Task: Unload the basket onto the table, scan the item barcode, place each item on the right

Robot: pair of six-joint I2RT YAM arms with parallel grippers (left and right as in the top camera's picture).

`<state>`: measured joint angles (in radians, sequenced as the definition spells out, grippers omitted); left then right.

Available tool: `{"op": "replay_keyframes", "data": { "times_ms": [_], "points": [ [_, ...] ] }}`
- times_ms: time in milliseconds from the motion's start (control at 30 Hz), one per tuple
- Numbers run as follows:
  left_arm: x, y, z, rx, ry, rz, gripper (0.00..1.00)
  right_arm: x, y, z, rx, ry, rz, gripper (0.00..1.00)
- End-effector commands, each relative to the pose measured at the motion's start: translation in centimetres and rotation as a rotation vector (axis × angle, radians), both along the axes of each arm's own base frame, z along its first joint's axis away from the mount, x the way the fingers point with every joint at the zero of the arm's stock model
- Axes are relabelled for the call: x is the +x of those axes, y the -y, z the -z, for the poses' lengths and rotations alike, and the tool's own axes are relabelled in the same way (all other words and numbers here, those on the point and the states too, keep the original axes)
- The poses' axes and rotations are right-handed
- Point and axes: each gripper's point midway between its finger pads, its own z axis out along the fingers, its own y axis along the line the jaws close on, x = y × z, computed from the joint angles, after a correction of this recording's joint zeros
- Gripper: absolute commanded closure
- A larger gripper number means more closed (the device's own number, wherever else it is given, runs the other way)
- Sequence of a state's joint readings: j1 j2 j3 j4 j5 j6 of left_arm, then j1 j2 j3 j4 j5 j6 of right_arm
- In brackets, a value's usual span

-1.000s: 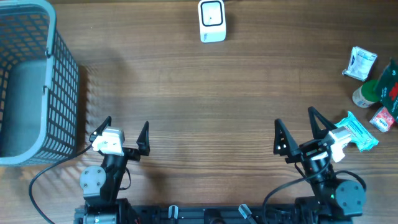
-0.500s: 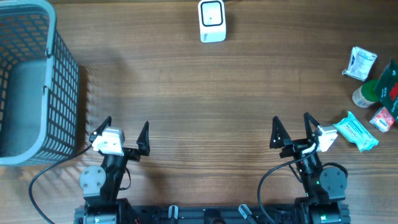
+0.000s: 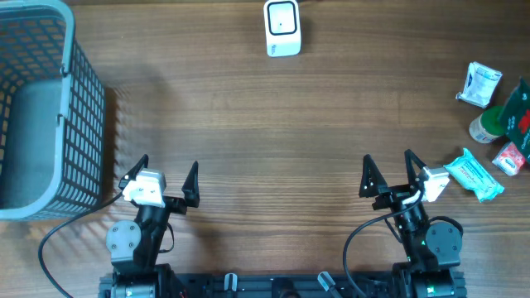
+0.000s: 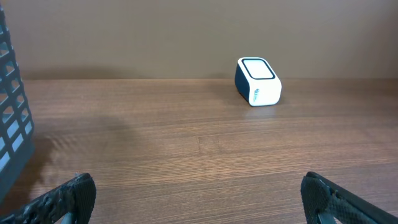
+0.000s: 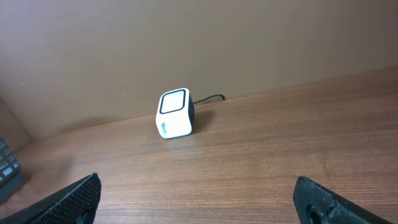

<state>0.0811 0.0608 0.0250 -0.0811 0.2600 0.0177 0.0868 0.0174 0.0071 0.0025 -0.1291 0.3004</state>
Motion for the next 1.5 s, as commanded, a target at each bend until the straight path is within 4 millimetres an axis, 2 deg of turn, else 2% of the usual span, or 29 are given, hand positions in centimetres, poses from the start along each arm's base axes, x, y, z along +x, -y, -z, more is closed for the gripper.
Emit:
{"op": "replay_keyframes", "data": {
  "times_ms": [0,267,1467],
  "points": [
    [0.0,-0.1,0.1,0.001,0.002,-0.004,0.00,0.0,0.2,-0.3,-0.008,0.018,0.015,0.00],
    [-0.2,0.1,-1.1,0.005,0.055,0.002,0.00,0.0,0.2,-0.3,-0.008,0.018,0.015,0.00],
    [-0.3,0.3,-1.0,0.005,0.053,0.014,0.00,0.0,0.2,-0.3,-0.008,0.018,0.015,0.00]
  ]
}}
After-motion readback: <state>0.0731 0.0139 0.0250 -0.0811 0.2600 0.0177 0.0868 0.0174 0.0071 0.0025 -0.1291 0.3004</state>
